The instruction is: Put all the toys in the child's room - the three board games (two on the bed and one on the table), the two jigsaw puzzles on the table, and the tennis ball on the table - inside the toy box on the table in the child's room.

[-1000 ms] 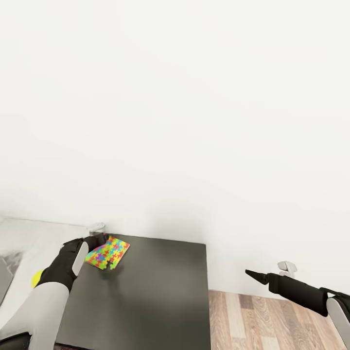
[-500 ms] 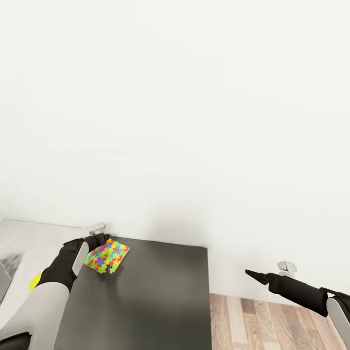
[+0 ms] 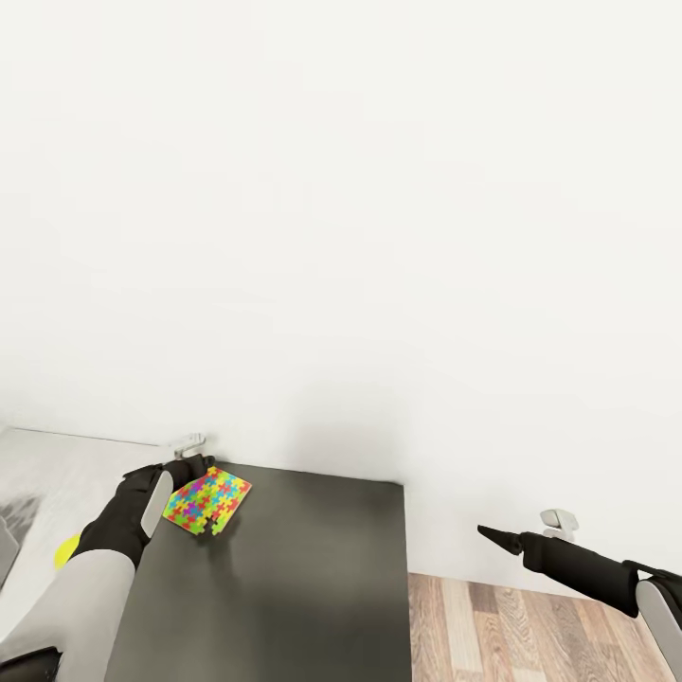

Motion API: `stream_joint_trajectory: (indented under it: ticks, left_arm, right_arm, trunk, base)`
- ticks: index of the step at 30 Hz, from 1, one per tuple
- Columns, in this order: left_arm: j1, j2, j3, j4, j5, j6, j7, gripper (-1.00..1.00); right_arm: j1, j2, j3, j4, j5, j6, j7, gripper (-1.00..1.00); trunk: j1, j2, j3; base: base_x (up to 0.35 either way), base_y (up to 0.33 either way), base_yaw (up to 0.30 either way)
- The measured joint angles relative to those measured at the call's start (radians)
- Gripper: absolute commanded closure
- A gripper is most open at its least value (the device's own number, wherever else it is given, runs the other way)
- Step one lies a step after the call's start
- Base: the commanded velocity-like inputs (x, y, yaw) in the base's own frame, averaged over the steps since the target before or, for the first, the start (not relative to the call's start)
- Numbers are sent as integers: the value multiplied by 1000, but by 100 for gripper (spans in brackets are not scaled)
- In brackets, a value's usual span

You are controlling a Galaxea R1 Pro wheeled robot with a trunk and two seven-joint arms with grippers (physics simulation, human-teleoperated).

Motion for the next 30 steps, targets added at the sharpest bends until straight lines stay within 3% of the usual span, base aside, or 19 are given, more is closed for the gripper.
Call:
stream_joint_trajectory:
  ticks: [30]
  left_arm:
    - [0, 2, 1, 0, 0, 0, 0, -100]
  right_arm:
    - [0, 0, 1, 4, 8, -54, 0, -100]
  trunk:
    - [0, 0, 0]
  base:
    - [0, 0, 0]
